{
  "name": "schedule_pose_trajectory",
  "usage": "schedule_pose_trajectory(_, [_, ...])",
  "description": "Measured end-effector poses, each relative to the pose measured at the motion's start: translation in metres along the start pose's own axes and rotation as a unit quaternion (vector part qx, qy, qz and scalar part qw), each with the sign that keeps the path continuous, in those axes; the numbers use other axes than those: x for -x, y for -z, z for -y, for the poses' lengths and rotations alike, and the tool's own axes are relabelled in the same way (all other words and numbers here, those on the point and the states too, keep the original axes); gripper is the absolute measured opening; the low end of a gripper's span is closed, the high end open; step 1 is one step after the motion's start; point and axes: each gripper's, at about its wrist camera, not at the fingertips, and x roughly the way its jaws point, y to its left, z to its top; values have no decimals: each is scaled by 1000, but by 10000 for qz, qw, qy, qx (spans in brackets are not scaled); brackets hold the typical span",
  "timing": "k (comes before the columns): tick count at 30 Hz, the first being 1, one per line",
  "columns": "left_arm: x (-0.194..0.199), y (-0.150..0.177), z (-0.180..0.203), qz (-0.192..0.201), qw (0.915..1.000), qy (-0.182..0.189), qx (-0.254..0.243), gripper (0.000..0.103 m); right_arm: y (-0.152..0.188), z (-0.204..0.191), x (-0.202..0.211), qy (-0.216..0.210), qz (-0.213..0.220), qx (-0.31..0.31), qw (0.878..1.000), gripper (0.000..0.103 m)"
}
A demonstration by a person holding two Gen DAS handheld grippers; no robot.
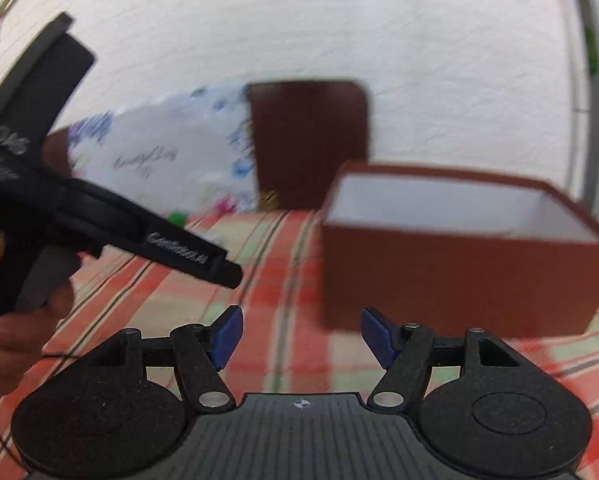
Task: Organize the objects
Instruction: 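Move the right gripper back over the table, then grasp the green candy box with the right gripper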
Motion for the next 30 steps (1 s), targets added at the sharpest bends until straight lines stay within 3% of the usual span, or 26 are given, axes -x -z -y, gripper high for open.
schedule_pose_trajectory(6, [-19,45,-60,-501,9959,-606,436,50,20,-39,-35,-624,-938,378,9929,62])
schedule_pose_trajectory(8, [-14,52,-84,-325,9952,-730,562,50,18,-45,-47,-710,-1099,394,9906,62])
schedule_pose_trajectory(11, [-12,55,-130,-184,9881,-1247,882,51,10,-60,-64,-742,-1159,547,9890,66])
schedule_pose_trajectory(13, [-16,60,-170,-35,9787,-1640,1237,58,1,-75,-79,-840,-1123,669,9878,65])
schedule_pose_trajectory(15, [-18,73,-202,316,9670,-2106,1396,75,-14,-93,-96,-920,-969,896,9870,65])
schedule_pose_trajectory(16, [-16,81,-215,472,9634,-2161,1516,78,-23,-104,-103,-926,-848,1015,9869,65])
schedule_pose_trajectory(18, [-6,87,-236,790,9583,-1812,2066,76,-47,-118,-125,-961,-629,1117,9871,67])
schedule_pose_trajectory(22, [-11,85,-228,829,9583,-1969,1899,76,-96,-145,-184,-938,-413,1266,9866,73])
schedule_pose_trajectory(23, [-10,85,-229,857,9579,-1938,1936,76,-105,-151,-198,-965,-462,1377,9847,80])
schedule_pose_trajectory(26, [-7,88,-236,1005,9549,-1778,2156,76,-116,-167,-245,-993,-780,2052,9705,83])
schedule_pose_trajectory(30, [-5,91,-235,1111,9526,-1757,2221,76,-112,-182,-285,-885,-1085,3211,9366,80])
